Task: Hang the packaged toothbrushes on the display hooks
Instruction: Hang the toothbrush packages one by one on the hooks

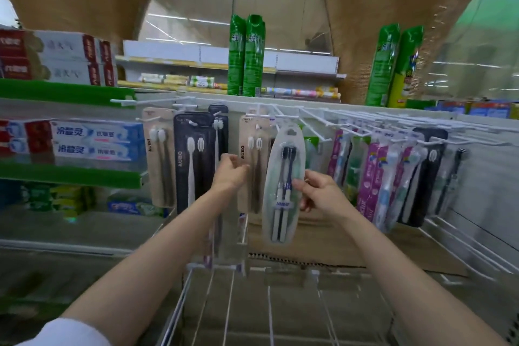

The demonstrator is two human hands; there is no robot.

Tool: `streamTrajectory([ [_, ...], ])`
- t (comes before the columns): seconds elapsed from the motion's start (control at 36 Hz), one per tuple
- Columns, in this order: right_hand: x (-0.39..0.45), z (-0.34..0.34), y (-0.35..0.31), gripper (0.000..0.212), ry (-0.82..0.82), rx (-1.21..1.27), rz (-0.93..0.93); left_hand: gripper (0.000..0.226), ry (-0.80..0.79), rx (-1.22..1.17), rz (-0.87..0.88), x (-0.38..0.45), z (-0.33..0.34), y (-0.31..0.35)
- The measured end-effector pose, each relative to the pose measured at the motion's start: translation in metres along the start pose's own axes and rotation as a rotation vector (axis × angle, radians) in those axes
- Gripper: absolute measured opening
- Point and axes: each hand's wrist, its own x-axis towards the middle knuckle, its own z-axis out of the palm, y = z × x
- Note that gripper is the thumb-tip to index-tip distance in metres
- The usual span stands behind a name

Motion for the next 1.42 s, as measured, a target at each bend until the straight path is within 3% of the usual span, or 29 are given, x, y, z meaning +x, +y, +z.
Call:
streamTrajectory([
  [0.08, 0.001, -0.003, 0.003, 0.017, -0.011, 0.029, 0.035, 0.067, -0.062, -0.007, 0.012, 0.005, -0.001, 0.002],
  [0.14, 0.001, -0.004, 0.005, 0.015, -0.026, 0.051, 0.046, 0.072, -0.099, -0.004, -0.008, 0.010, -0.001, 0.003],
  [0.19, -0.001, -0.006, 0.007, 0.014, -0.040, 0.064, 0.054, 0.057, -0.070, 0.037, -0.009, 0.014, -0.001, 0.003],
  [0.28, -0.002, -0.010, 0.011, 0.014, -0.052, 0.092, 0.074, 0.009, 0.092, 0.151, 0.087, 0.020, 0.000, -0.003],
  [0.42, -0.004, -0.020, 0.015, 0.011, -0.036, 0.100, 0.105, 0.018, 0.309, 0.263, 0.161, 0.018, -0.004, -0.004],
  [0.78, -0.008, -0.017, 0.021, 0.009, -0.107, -0.009, 0.152, 0.016, 0.329, 0.292, 0.143, 0.006, -0.006, 0.004],
  [0.92, -0.008, -0.013, 0.019, 0.006, -0.150, 0.014, 0.153, 0.006, 0.284, 0.236, 0.137, -0.002, -0.005, 0.002],
  [1.06, -0.005, -0.006, 0.015, 0.010, -0.170, 0.070, 0.130, 0.016, 0.114, 0.195, 0.201, -0.015, 0.006, -0.011],
  [1.14, -0.004, -0.002, 0.010, 0.011, -0.141, 0.087, 0.115, 0.005, -0.045, 0.126, 0.186, -0.023, 0.016, -0.017],
  [1.19, -0.004, 0.000, 0.006, 0.012, -0.111, 0.097, 0.109, 0.010, -0.098, 0.094, 0.193, -0.025, 0.021, -0.020],
  [1.42, -0.007, 0.008, -0.001, 0.010, 0.005, -0.034, 0.119, 0.009, -0.159, 0.089, 0.274, -0.027, 0.023, -0.021],
])
